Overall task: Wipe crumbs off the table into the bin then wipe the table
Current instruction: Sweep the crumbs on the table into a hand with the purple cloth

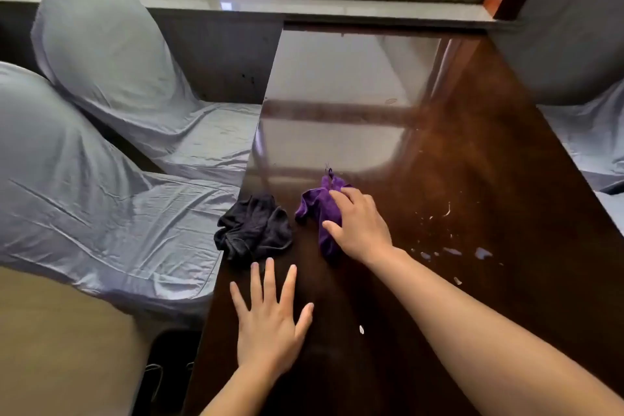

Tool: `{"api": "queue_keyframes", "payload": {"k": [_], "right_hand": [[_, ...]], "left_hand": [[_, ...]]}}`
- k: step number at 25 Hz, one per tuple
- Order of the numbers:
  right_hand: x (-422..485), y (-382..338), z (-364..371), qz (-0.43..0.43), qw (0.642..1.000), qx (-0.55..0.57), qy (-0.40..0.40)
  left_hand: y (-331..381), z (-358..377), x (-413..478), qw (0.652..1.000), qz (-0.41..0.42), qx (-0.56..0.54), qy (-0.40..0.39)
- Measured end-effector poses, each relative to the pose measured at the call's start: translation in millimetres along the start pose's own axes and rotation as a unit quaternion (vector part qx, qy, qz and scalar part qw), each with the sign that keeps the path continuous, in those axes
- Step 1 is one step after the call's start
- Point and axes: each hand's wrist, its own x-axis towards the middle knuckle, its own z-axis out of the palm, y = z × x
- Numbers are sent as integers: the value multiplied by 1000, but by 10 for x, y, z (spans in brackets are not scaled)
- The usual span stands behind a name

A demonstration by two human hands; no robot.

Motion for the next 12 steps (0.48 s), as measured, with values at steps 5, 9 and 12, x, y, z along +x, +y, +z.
{"api": "queue_keyframes", "payload": {"k": [5,9,12], "right_hand": [[328,13,304,20,995,-70,-69],[395,38,401,5,992,-120,-40],[396,43,308,-20,998,-50,-21]], "left_hand": [[-20,75,28,999,6,19,40],[-16,72,34,999,1,21,29],[1,60,42,1000,0,13,26]]}}
